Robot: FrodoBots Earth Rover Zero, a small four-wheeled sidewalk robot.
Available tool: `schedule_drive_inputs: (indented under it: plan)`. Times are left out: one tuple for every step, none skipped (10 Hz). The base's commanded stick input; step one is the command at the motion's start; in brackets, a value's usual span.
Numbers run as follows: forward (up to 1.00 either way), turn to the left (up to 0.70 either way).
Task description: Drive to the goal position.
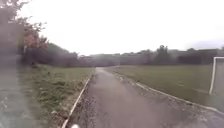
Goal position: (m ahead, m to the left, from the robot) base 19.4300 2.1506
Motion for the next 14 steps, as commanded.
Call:
schedule_drive_inputs:
  plan:
    - [0.70, 0.01]
    - [0.70, 0.00]
    - [0.70, 0.00]
    - [0.70, 0.00]
    - [0.70, 0.00]
    - [0.70, 0.00]
    - [0.70, 0.00]
    - [0.70, 0.00]
    - [0.70, 0.00]
    - [0.70, 0.00]
    - [0.70, 0.00]
    - [0.70, 0.00]
    - [0.70, 0.00]
    - [0.70, 0.01]
